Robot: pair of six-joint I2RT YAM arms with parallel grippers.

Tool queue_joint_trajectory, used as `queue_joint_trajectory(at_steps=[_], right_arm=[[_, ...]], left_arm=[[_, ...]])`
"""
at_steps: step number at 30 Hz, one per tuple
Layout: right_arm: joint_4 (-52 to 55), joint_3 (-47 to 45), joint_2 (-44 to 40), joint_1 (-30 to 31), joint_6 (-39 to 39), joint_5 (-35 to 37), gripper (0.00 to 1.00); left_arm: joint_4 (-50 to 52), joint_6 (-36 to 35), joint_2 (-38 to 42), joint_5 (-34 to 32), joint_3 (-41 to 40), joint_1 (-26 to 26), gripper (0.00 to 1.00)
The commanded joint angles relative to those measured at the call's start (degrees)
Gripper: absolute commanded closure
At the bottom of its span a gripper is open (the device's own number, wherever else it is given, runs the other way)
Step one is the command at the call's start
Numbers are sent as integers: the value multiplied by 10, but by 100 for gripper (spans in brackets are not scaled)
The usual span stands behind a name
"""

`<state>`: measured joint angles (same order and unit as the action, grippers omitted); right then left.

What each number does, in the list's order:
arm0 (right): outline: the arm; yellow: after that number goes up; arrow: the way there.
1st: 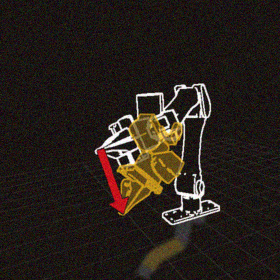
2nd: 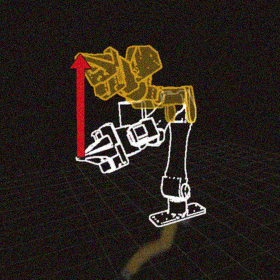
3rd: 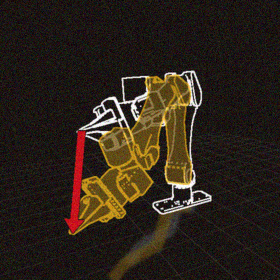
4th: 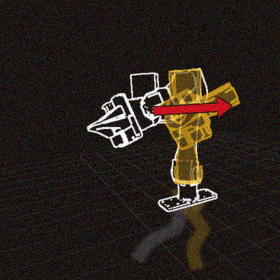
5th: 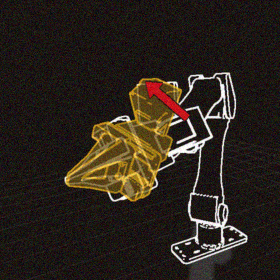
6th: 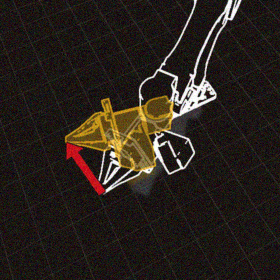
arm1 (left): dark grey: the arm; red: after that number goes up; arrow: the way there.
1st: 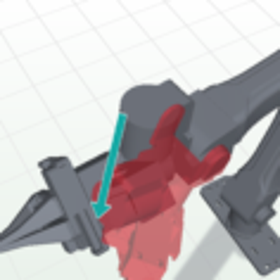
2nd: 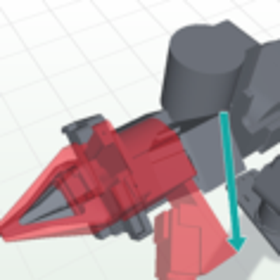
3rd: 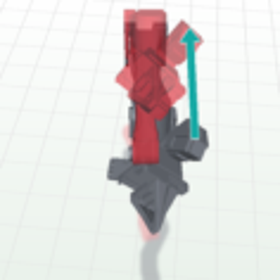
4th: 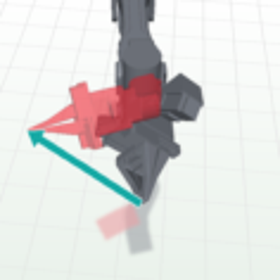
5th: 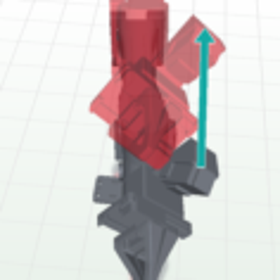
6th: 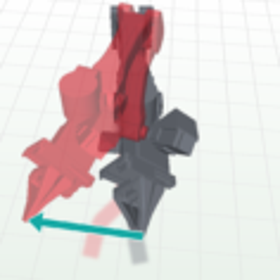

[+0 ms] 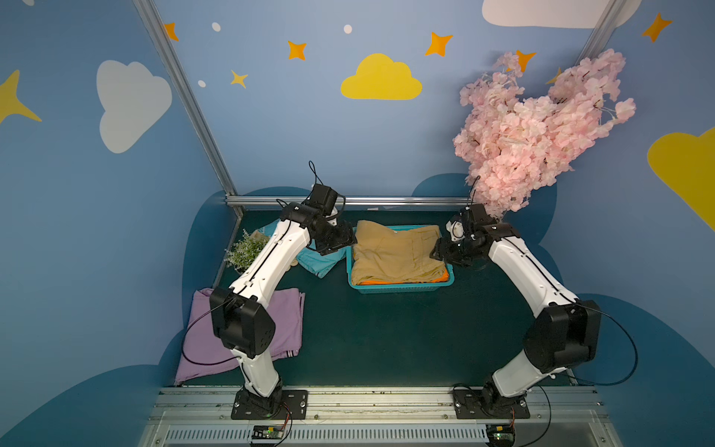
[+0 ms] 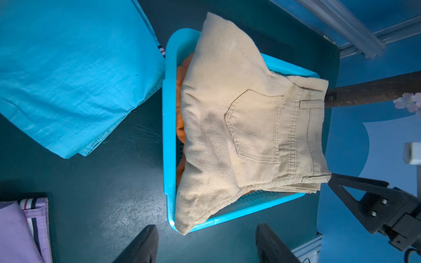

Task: Put the folded long pants in the basket
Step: Move the basket to the center of the board.

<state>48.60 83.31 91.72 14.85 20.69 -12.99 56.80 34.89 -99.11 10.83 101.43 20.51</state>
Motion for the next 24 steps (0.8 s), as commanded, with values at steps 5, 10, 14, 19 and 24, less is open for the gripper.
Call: queue_joint_trajectory(at_steps=[5,10,14,19,24], right_arm=[[-44,-9,-43,54,17,11,37],[-53,-9,-64,122,43,36,37],[-71,-8,-72,191,108,53,39],[-99,42,-21,305,161,89,42],[-103,178,129,376,188,49,45]], left_arm=[[-75,15,118,-21,-121,-42,29],[-76,8,207,-21,-227,-84,29],[-74,-13,297,-51,-314,-109,29],[-66,-17,390,-78,-383,-128,28],[-69,-6,510,-173,-454,-136,20]])
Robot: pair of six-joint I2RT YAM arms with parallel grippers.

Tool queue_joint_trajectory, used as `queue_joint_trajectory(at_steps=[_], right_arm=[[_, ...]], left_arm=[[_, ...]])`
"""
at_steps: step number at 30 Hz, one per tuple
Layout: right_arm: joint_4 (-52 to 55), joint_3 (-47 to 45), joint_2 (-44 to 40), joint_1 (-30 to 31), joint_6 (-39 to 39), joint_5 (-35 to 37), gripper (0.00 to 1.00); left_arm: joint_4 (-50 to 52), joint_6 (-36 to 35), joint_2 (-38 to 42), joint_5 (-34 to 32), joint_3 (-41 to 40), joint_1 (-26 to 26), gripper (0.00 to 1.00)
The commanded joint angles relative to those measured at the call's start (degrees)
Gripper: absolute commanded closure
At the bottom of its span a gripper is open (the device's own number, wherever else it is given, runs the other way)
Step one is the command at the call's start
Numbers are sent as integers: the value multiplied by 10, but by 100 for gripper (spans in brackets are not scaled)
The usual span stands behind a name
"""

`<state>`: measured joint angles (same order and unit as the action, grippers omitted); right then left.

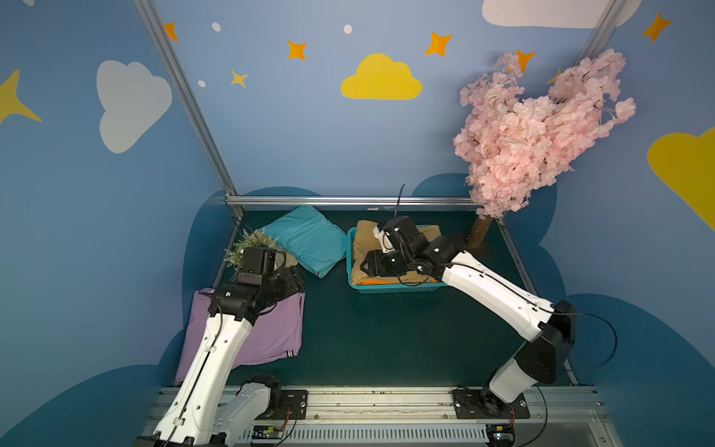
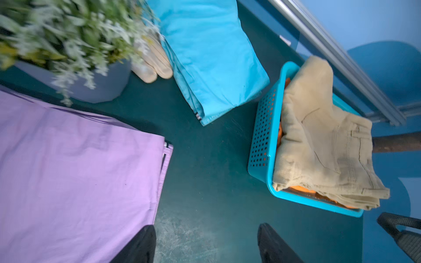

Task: Put the folded long pants in the basket
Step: Move the basket to the center of the board.

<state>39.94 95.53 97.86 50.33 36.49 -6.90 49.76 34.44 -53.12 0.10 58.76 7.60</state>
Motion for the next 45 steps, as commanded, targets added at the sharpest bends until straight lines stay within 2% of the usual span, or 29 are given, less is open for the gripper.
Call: queue_joint_trajectory(at_steps=[1,6,9,11,18,24,27,31,33,37,41,45], right_arm=[[-9,96,102,28,27,-19,46],[47,294,282,33,42,-40,49],[68,374,351,30,59,-9,48],[63,401,381,28,64,11,48],[63,403,439,-12,76,42,49],[103,377,414,-42,57,133,47],[86,371,413,-43,64,119,47],[115,443,446,-24,65,116,46],[122,450,455,-19,69,118,45],[115,464,482,-4,60,77,51],[142,477,499,-1,41,89,50],[163,471,502,-7,10,134,48]], left_arm=[[-2,-1,68,-69,-39,-10,19],[-4,-11,100,-65,-85,-20,18],[2,6,116,-105,-110,-19,20],[-7,-2,131,-100,-110,-21,19],[-10,-3,131,-86,-116,-18,19],[-12,-1,135,-85,-119,-17,19],[-14,-1,133,-82,-120,-17,19],[-13,-1,129,-80,-118,-17,19],[-12,-1,130,-81,-119,-16,19],[-15,0,132,-79,-121,-15,19],[-14,0,128,-76,-121,-12,19],[-29,-4,114,-50,-125,-12,18]])
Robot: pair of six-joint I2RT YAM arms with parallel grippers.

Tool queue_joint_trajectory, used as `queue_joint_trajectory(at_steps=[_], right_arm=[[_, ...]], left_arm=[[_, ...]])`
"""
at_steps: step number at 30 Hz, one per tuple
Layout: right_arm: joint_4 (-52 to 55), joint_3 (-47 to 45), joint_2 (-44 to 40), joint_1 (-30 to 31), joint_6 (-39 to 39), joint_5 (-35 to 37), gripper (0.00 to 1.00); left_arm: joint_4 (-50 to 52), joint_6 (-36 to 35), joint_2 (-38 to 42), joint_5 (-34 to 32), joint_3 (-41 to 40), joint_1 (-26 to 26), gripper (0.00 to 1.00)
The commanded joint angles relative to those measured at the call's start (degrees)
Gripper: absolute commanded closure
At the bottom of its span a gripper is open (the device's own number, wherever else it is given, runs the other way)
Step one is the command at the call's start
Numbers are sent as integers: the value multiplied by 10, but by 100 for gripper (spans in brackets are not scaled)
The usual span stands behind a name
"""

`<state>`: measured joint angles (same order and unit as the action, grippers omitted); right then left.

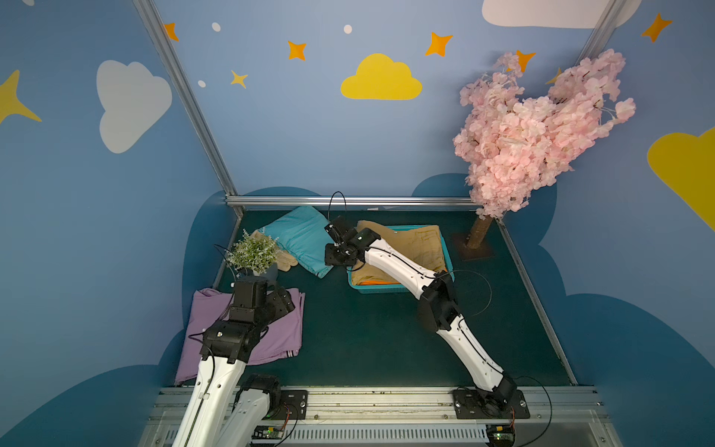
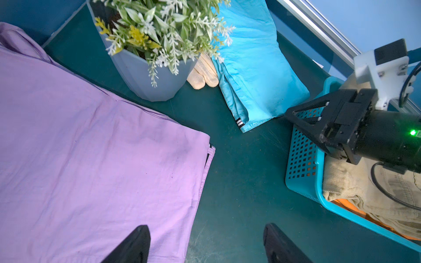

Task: Put the folded long pants in the basket
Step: Move the basket to the center of the board.

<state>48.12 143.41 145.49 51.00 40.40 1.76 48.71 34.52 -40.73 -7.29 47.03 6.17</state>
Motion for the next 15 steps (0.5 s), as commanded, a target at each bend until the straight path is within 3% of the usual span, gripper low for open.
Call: queue_joint_trajectory(at_steps=[1,8,15], right_arm=[[90,-8,28,-19,-37,50,47],[133,-82,-8,-60,-76,97,47],[152,-110,-68,-84,-94,73,47]], left_arm=[[-23,-9,-21,42,-5,2,18],[-78,0,-84,140,-11,2,18],[-151,30,-175,221,0,13,20]])
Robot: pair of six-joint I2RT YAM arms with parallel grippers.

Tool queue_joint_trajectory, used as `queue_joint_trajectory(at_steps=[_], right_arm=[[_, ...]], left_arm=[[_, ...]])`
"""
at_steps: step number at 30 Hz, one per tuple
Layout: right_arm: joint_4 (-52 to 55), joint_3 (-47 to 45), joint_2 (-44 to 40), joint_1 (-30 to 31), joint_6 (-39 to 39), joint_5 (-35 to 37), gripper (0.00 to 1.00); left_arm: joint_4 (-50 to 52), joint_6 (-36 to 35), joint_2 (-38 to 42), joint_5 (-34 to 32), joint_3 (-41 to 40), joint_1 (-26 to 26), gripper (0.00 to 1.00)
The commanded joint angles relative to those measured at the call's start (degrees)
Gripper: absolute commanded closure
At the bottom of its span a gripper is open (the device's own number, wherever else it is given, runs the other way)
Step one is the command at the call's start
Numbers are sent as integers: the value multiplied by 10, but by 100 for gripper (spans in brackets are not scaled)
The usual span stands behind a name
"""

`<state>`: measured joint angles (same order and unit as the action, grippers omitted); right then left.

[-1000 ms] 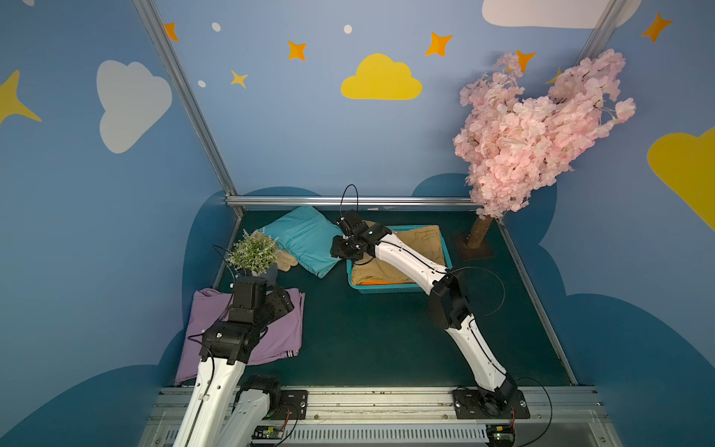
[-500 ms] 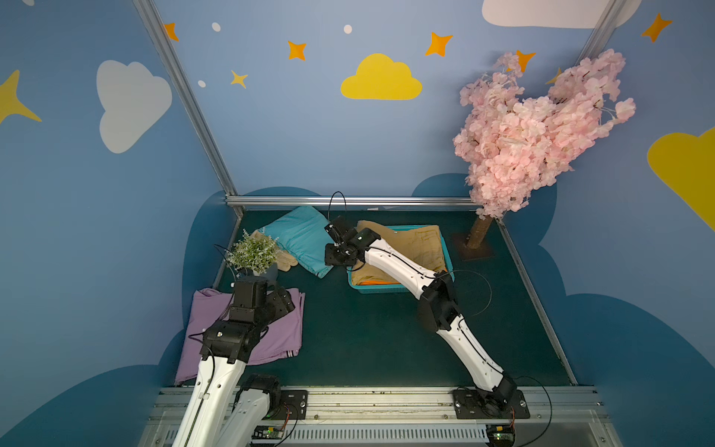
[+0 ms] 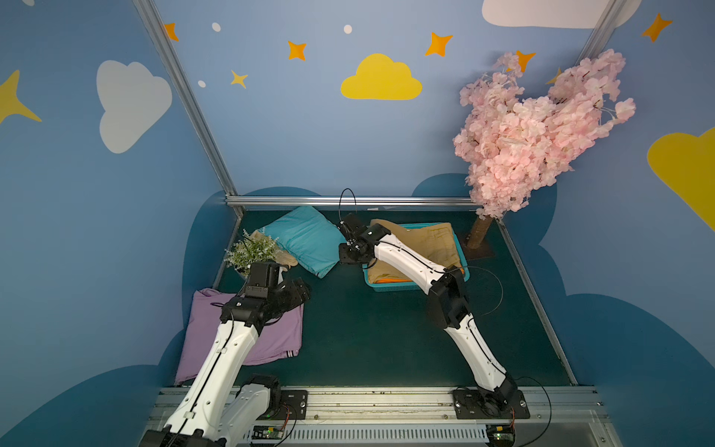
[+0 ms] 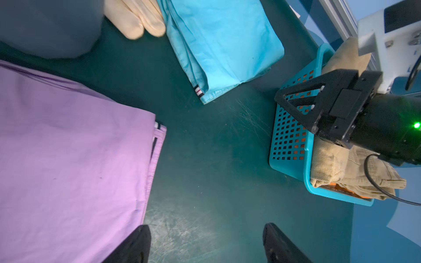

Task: Put the folded long pants in the basket
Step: Move the basket to the center of the board, then move the long pant to the center of the board.

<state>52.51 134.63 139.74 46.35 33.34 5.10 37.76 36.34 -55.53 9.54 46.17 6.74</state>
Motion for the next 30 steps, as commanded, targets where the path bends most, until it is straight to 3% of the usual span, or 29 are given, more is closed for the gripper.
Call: queue_joint_trajectory(at_steps=[1,5,8,15,22,30], right_arm=[[110,-23,-19,-40,-22,35,47],[107,-18,-37,-48,-16,29,45],[79,-19,-44,-53,-4,-47,45],[-67,-66,-39,-13,141,-130,43],[-101,0,49,15,264,-124,38],[-118,33,98,20,307,-84,38]], left_arm=[[-43,12,-41,53,16,11,20],[-43,10,-93,57,45,22,21],[-6,-3,-114,43,77,25,22],[42,-16,-67,-18,67,11,21],[103,-35,20,-33,52,-4,20],[123,-40,65,-35,42,-10,19]])
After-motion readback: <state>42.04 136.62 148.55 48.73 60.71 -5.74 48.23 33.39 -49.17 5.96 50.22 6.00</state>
